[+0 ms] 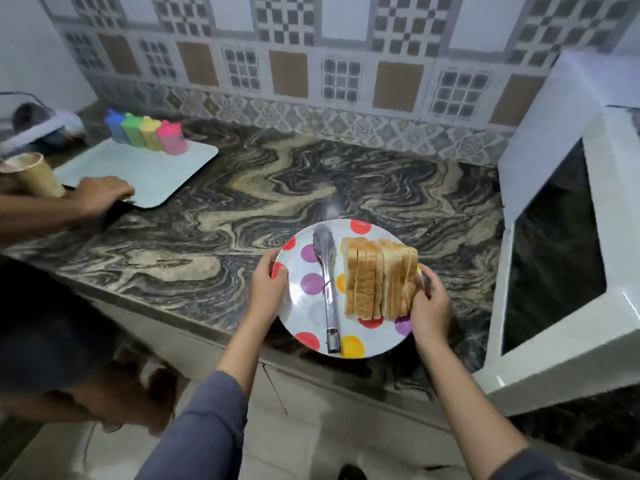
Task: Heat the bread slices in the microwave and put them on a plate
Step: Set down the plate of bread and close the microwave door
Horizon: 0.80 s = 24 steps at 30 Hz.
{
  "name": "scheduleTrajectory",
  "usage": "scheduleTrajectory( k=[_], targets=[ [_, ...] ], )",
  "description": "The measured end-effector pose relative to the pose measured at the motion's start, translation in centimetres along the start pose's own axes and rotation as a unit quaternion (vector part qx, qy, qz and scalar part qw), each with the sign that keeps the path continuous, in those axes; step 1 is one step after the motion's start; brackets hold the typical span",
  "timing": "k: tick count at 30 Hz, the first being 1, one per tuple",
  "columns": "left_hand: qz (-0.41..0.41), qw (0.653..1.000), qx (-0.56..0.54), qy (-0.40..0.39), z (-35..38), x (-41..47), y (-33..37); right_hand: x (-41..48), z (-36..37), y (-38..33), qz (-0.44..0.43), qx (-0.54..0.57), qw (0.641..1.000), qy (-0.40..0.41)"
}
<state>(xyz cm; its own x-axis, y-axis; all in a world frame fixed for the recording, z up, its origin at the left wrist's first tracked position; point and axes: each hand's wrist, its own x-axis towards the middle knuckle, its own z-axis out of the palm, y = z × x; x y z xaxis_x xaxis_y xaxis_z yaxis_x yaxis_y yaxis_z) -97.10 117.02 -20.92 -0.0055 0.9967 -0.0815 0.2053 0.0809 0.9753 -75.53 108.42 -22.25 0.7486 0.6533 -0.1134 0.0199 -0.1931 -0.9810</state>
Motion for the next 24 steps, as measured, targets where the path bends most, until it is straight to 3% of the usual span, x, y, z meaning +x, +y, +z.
scheduleTrajectory(
  k=[10,24],
  targets=[
    [0.007,0.986,0.121,-0.118,4.4,9.4,-1.2,6.1,0.6,-0.5,0.063,-0.037,0.996,0.049],
    [0.051,0.944,0.275,-0.172,6.7,12.9,-0.9,5.8,1.4,-1.0,0.102,-0.225,0.958,0.143]
  ],
)
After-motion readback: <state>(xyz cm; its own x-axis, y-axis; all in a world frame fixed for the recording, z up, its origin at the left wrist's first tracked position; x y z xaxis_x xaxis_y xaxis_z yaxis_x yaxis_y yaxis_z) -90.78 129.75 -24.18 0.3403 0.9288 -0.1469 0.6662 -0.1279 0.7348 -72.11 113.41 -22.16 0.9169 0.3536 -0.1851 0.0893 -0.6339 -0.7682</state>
